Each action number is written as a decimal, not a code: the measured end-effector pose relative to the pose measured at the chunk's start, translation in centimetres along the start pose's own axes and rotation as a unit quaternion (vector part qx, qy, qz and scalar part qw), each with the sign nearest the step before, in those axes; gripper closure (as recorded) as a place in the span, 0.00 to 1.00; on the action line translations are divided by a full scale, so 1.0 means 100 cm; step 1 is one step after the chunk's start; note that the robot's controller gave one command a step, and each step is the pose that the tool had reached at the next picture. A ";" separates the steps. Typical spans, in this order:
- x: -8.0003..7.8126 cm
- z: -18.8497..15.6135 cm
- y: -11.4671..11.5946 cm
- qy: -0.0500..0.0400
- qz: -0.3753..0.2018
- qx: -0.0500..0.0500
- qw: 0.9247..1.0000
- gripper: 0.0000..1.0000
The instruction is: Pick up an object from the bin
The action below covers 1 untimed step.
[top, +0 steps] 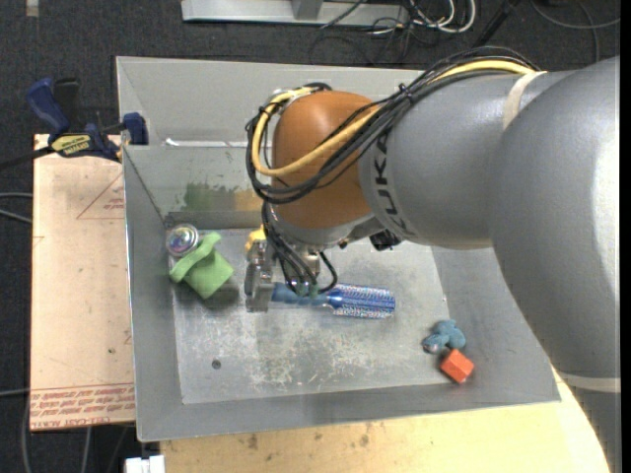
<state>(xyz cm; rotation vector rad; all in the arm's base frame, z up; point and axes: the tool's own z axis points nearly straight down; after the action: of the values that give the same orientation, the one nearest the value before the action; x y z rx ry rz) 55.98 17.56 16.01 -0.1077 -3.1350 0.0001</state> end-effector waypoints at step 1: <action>-0.003 -0.064 -0.023 -0.006 0.007 -0.002 1.000 1.00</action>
Offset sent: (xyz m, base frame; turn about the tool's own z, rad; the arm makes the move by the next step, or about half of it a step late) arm -0.0003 -0.0232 0.0604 0.0114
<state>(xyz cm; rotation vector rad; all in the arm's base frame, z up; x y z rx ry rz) 56.12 15.20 22.41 -0.1291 -3.1473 -0.0040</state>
